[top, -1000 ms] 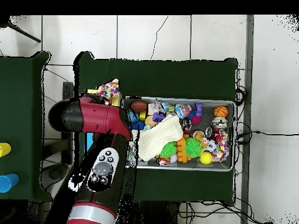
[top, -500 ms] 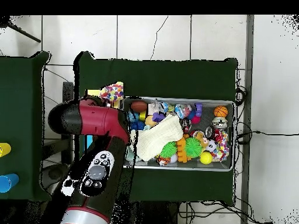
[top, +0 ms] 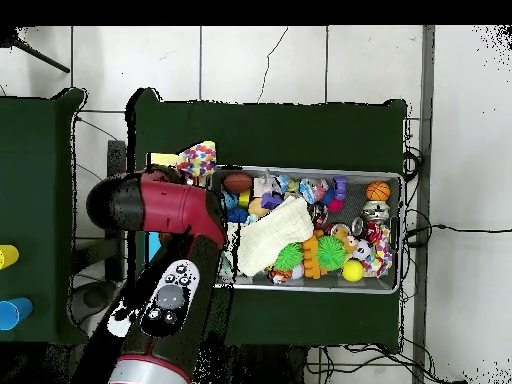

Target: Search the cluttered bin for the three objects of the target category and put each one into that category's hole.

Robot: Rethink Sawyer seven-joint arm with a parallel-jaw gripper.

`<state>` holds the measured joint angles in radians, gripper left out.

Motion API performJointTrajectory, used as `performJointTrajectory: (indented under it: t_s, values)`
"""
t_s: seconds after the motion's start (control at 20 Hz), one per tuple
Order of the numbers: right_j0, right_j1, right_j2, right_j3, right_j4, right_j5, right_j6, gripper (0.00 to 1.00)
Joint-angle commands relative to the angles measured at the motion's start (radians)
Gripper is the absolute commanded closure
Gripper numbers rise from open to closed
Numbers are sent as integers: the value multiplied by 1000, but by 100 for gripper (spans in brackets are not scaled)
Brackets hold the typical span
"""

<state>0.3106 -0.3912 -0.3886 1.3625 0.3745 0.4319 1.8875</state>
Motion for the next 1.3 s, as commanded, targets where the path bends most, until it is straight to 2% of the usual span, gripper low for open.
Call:
performJointTrajectory:
  t_s: [0.05, 0.1, 0.15, 0.35, 0.4, 0.6, 0.8, 1.05, 1.3]
  values:
    - [-257, 171, 315, 262, -14, -168, 72, 100]
    - [-277, 179, 344, 262, -14, -173, 63, 100]
    - [-326, 184, 410, 276, -27, -210, 32, 100]
    - [-456, 215, 570, 300, -54, -223, -49, 100]
    - [-468, 220, 584, 299, -70, -235, -52, 100]
    - [-501, 239, 622, 285, -119, -237, -54, 100]
    - [-553, 252, 682, 287, -126, -160, -93, 100]
    - [-529, 233, 669, 285, -137, -134, -14, 100]
    - [-495, 211, 644, 291, -97, -68, 71, 100]
